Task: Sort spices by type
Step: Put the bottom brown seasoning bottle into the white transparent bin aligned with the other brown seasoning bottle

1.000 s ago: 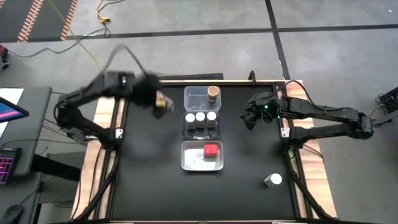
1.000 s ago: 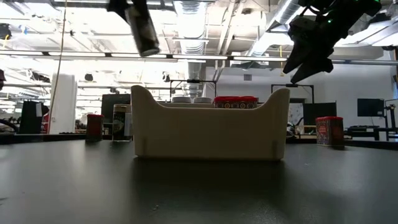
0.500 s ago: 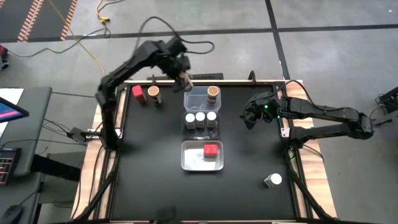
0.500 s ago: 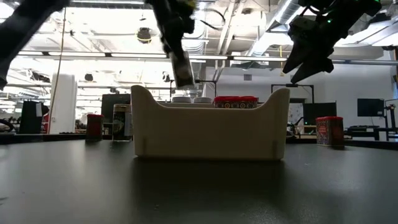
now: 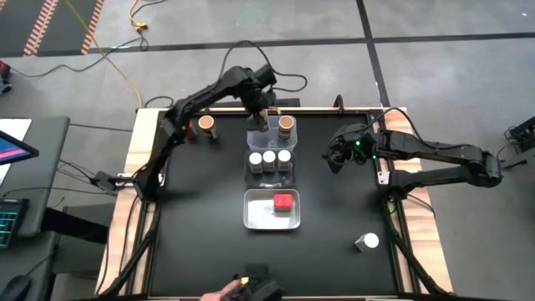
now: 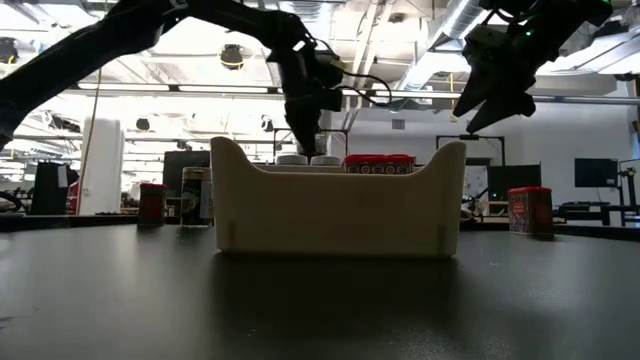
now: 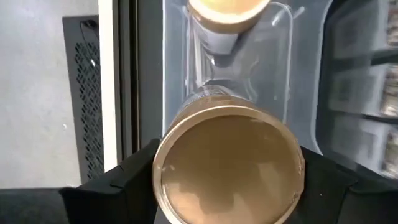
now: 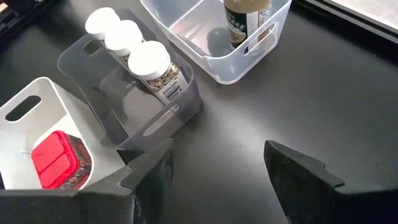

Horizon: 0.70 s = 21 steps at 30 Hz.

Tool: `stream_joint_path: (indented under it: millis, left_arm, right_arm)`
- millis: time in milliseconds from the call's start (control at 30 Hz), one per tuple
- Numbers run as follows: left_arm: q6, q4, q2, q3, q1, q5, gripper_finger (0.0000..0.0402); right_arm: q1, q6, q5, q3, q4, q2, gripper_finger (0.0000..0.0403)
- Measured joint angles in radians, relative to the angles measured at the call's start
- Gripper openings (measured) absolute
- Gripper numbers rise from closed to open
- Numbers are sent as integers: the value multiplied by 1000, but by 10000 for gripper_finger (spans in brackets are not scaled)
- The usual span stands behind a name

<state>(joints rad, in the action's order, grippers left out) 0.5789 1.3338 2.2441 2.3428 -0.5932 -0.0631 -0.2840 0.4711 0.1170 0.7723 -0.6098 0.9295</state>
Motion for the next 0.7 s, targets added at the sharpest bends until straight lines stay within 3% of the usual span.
stream_joint_path:
  millis: [700]
  left_arm:
    - [38, -111, 129, -7, 54, 15, 268]
  right_arm:
    - [1, 53, 0, 0, -11, 7, 277]
